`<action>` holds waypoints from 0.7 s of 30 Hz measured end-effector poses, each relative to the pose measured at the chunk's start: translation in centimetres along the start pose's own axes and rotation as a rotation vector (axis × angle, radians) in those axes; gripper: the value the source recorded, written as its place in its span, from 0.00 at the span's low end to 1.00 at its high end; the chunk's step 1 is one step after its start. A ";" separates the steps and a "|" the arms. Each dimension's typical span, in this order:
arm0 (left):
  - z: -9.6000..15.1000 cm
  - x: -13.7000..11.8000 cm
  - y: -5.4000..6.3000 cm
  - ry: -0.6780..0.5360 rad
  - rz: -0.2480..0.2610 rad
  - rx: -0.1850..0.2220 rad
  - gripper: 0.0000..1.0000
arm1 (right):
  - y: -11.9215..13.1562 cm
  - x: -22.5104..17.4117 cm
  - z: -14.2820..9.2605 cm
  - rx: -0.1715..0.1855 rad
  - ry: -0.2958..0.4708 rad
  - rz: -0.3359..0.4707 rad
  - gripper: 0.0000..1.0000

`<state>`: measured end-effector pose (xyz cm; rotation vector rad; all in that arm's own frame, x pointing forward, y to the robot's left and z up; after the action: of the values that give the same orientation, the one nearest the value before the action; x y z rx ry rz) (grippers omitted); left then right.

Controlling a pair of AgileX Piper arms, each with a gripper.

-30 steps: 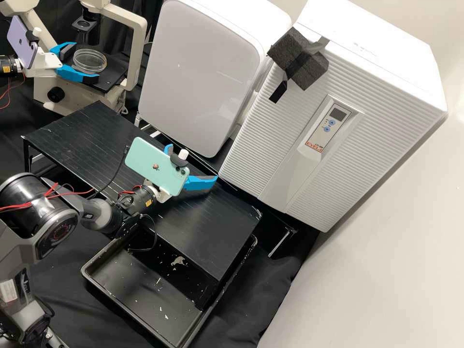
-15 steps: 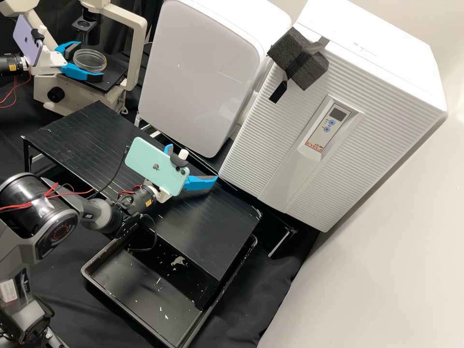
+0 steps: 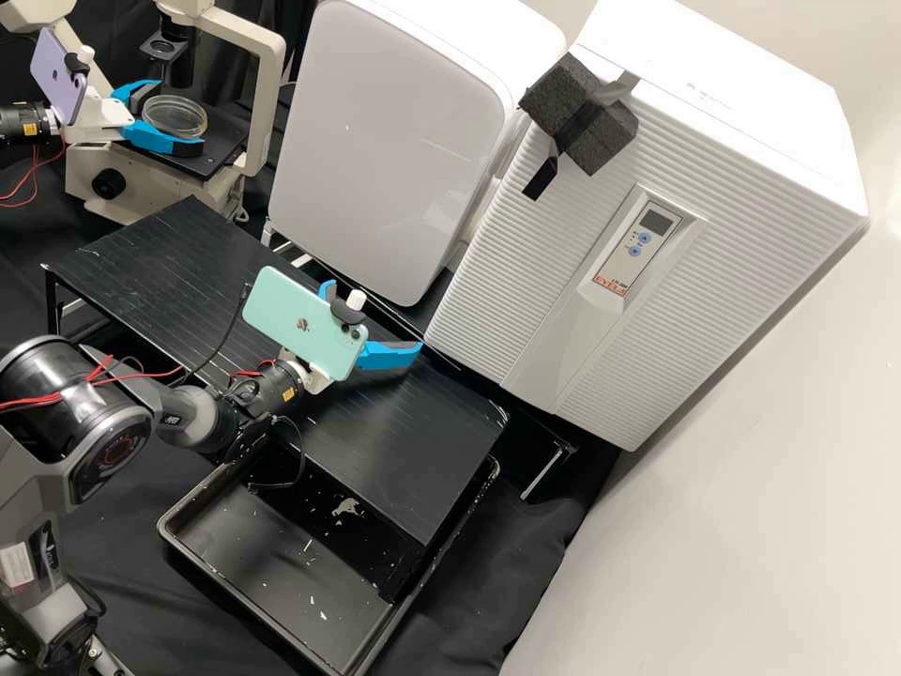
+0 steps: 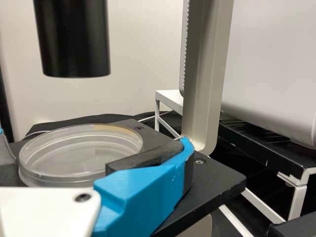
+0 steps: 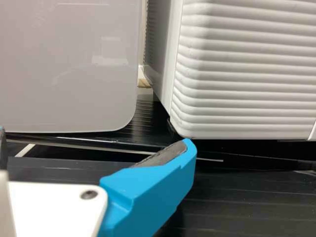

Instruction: Place the petri dish on the bench

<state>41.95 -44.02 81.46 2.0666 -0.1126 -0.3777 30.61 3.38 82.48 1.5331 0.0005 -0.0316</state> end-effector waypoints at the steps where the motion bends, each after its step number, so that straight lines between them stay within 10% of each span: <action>1: 0.0 0.0 0.0 0.000 0.000 0.000 1.00 | 0.0 0.0 0.0 0.000 0.000 0.000 1.00; 16: 0.0 0.0 0.1 0.005 0.009 -0.007 1.00 | 0.0 0.0 0.0 0.000 0.000 0.000 1.00; 17: -0.1 0.0 0.1 0.007 0.011 -0.010 0.00 | 0.0 0.0 0.0 0.000 0.000 0.000 1.00; 21: -0.1 -0.4 -0.1 0.016 0.046 -0.041 0.00 | 0.0 0.0 0.0 0.000 0.000 0.000 1.00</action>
<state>41.57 -43.79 81.52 2.0222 -0.1416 -0.3328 30.61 3.38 82.48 1.5331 0.0005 -0.0316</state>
